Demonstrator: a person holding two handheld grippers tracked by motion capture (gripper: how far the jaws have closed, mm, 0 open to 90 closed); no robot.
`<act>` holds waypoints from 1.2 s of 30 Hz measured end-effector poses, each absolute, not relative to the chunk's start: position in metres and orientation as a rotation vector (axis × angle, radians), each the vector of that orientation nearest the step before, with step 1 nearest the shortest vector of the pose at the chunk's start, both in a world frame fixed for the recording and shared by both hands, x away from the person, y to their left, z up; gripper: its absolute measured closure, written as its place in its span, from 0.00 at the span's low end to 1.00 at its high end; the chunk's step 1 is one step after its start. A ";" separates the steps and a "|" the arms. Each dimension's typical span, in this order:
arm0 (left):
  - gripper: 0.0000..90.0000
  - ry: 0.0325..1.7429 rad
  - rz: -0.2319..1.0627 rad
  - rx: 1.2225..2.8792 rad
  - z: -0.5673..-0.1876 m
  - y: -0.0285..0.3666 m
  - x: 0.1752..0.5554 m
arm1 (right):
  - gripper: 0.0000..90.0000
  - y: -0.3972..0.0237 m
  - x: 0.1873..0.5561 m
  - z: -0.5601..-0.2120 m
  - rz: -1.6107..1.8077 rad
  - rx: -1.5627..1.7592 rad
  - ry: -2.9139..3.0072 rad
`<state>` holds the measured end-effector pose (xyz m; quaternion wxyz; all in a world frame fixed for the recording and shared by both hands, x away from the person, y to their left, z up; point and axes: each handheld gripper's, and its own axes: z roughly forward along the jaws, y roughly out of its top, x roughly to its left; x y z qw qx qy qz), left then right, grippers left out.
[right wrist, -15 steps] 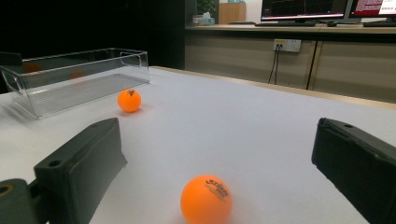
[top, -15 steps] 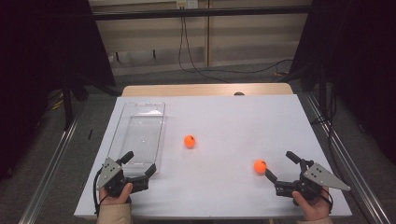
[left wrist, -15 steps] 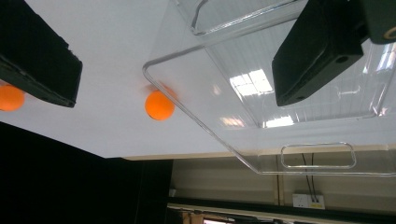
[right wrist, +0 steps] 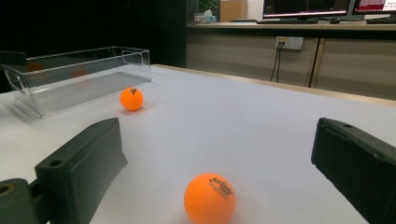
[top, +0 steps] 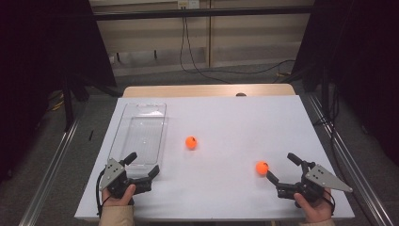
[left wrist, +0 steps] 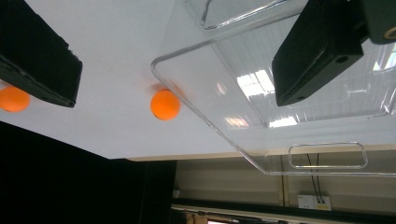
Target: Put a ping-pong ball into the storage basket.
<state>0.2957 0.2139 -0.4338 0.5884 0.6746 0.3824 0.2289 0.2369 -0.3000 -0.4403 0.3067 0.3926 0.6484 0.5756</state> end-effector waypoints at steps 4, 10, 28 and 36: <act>0.02 0.884 0.531 1.577 -0.433 0.211 0.296 | 0.02 -0.300 0.237 -0.441 1.524 1.042 1.713; 0.02 0.870 0.515 1.592 -0.434 0.207 0.297 | 0.02 -0.301 0.237 -0.440 1.526 1.041 1.706; 0.02 0.832 0.514 1.603 -0.429 0.193 0.297 | 0.02 -0.300 0.237 -0.440 1.527 1.039 1.717; 0.02 0.814 0.503 1.612 -0.427 0.186 0.296 | 0.02 -0.300 0.237 -0.440 1.527 1.038 1.721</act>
